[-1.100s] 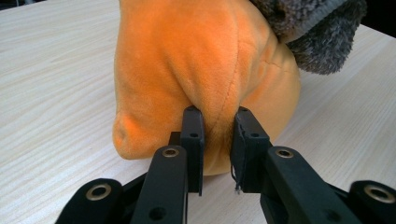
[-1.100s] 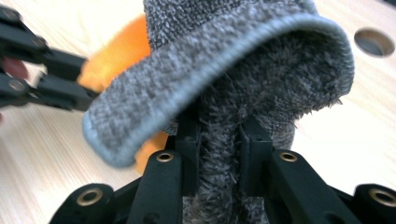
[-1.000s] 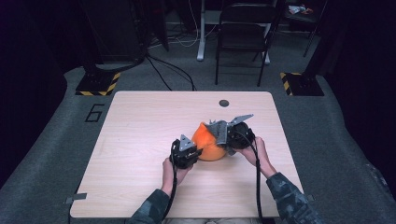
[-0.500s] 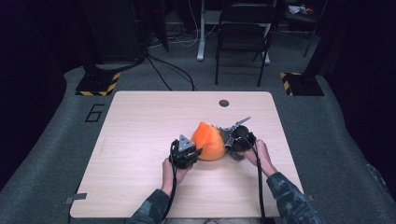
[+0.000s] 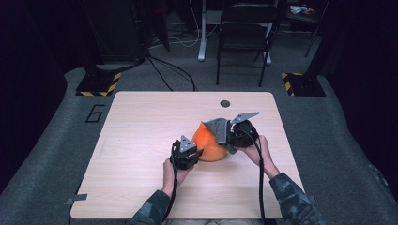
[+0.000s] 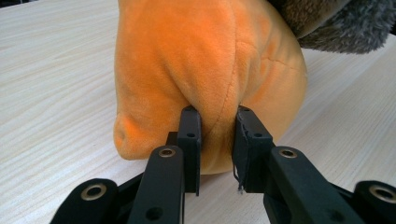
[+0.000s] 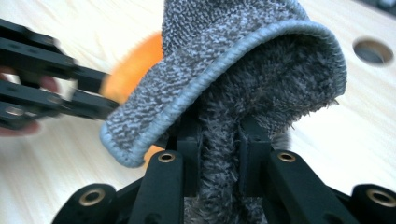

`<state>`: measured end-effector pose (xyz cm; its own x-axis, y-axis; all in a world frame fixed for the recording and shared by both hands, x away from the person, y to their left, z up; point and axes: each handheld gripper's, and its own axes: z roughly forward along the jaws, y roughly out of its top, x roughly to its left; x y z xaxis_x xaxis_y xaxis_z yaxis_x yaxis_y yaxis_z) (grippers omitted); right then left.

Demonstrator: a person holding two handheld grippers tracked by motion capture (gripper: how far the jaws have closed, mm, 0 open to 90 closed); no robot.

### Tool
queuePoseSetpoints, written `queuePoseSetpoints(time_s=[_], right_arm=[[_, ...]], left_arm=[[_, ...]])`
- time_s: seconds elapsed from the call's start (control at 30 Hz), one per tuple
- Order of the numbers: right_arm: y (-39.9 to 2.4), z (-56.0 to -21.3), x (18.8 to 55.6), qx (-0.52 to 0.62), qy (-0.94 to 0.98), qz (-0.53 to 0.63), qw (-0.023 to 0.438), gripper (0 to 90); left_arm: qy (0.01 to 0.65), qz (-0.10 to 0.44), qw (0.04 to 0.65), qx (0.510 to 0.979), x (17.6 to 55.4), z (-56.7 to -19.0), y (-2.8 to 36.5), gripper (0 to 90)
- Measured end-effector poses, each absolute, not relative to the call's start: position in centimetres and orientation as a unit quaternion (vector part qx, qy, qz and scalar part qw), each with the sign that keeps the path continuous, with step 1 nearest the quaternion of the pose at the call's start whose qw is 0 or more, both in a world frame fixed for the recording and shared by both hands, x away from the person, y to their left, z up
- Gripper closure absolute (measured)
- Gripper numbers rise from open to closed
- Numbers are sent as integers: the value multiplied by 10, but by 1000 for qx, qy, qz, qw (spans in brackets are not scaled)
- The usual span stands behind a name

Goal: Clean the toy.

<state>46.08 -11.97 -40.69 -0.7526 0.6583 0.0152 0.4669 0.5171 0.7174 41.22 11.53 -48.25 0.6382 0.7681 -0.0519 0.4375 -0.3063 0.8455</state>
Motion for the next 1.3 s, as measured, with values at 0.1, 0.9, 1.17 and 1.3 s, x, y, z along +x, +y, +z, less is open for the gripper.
queuePoseSetpoints(time_s=[0.1, 0.9, 1.17, 1.3], right_arm=[[-110, -410, 458, 319, 868, 357, 134, 740], [-131, -461, 485, 379, 881, 251, 130, 741], [-127, -463, 485, 377, 885, 231, 146, 742], [-133, -439, 480, 373, 875, 263, 159, 743]], left_arm=[[384, 183, 447, 786, 412, -483, 115, 743], [391, 175, 451, 783, 415, -486, 118, 743], [394, 177, 448, 783, 415, -486, 119, 742], [394, 178, 448, 783, 415, -486, 119, 741]])
